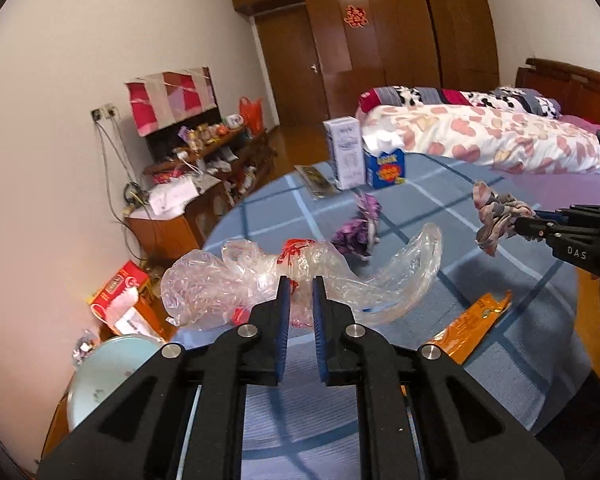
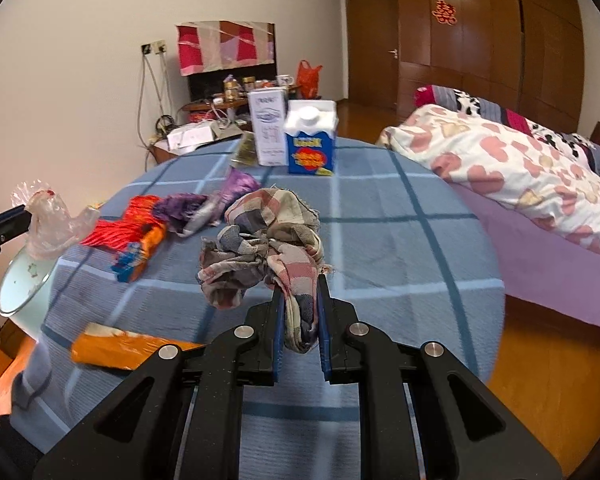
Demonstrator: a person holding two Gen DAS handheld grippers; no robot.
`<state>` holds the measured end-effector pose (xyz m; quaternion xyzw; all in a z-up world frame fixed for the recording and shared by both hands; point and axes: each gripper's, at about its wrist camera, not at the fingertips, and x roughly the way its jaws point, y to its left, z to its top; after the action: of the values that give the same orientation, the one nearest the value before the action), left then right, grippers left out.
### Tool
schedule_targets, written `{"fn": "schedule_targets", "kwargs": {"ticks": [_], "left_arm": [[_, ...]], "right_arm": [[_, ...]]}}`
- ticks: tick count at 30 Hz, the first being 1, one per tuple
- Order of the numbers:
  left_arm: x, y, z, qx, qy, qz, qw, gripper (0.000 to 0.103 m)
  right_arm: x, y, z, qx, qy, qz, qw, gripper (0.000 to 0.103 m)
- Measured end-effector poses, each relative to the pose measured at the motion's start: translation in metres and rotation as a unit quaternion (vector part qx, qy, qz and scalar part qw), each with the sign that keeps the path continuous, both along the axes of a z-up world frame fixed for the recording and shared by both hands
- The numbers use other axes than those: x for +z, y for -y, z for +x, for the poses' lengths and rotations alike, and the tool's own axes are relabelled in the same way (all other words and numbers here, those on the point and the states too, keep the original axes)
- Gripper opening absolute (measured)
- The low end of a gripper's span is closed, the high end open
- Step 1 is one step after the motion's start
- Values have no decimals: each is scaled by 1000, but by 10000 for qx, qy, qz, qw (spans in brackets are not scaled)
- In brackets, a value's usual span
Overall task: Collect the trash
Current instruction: 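Carry the cloth and clear bag over the blue bucket and open both grippers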
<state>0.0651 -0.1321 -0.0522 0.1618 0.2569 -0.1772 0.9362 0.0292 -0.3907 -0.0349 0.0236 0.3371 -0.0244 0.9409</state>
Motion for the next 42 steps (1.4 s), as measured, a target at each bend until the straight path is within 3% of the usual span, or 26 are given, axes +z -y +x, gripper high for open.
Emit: {"fn": "schedule_targets", "kwargs": {"ticks": [15, 42], "left_arm": [[-9, -72, 12, 822, -6, 128, 9965, 11], [-33, -161, 16, 1685, -180, 252, 9852, 11]], "right_arm": [[12, -75, 34, 660, 158, 59, 9977, 15], [8, -180, 76, 1635, 78, -122, 9864, 15]]}}
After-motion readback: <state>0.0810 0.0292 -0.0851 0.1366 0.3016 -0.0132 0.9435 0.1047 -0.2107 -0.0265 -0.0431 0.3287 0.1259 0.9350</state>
